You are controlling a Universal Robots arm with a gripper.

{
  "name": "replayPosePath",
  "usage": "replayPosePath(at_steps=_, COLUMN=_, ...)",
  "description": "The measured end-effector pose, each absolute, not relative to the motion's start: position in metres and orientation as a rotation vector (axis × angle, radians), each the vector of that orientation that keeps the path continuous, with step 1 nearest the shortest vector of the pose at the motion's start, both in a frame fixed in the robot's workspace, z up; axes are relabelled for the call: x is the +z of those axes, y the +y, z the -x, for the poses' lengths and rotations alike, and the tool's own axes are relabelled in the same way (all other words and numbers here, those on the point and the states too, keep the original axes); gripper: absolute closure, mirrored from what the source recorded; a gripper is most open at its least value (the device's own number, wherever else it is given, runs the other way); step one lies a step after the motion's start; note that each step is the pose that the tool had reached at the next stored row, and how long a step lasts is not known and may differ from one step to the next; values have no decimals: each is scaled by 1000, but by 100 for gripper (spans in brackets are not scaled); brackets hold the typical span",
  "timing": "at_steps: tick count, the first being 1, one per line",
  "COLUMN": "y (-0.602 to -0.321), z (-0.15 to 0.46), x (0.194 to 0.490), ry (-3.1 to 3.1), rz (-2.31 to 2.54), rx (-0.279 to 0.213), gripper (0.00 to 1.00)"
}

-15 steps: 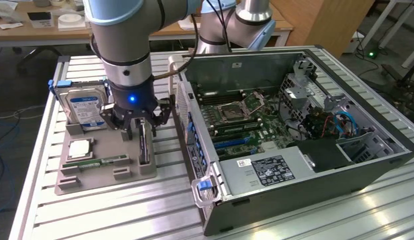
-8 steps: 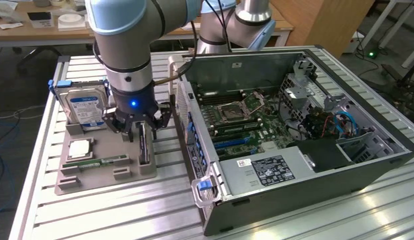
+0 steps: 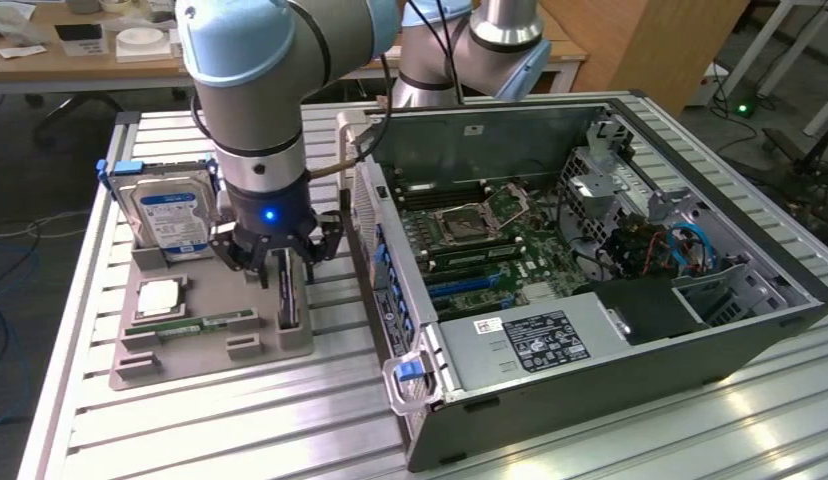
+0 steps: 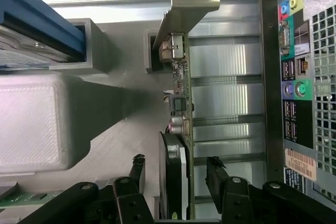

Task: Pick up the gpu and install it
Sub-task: 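Pick up the gpu and move the gpu toward the slot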

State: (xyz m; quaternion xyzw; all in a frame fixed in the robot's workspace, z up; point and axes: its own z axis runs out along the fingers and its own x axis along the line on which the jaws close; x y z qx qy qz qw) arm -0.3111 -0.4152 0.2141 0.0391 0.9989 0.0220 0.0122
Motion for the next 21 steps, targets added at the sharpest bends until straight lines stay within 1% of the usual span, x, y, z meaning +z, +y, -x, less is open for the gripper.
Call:
replayPosePath(at_steps=9, y=-415, z=311, x=212, ry=3114, rz=-122, rx=68, gripper=41)
replayPosePath(at_steps=10, y=-415, z=311, x=212, ry=3114, rz=-122, rx=68, gripper=43)
replayPosePath(at_steps=11, y=-415, z=311, x=212, ry=3114, rz=-122, rx=68, gripper=49)
replayPosePath(at_steps=12, y=-415, z=311, x=212, ry=3114, rz=-122, rx=68, gripper=49)
replayPosePath(at_steps=13, y=-415, z=311, x=212, ry=3114, rz=-122, rx=68, gripper=55)
replayPosePath(at_steps=14, y=-415, z=311, x=212, ry=3114, rz=-122, rx=68, gripper=55)
replayPosePath(at_steps=15, y=-415, z=311, x=212, ry=3114, rz=-122, rx=68, gripper=61)
replayPosePath(at_steps=21, y=-414, z=311, x=210, ry=3117, rz=-122, rx=68, gripper=61)
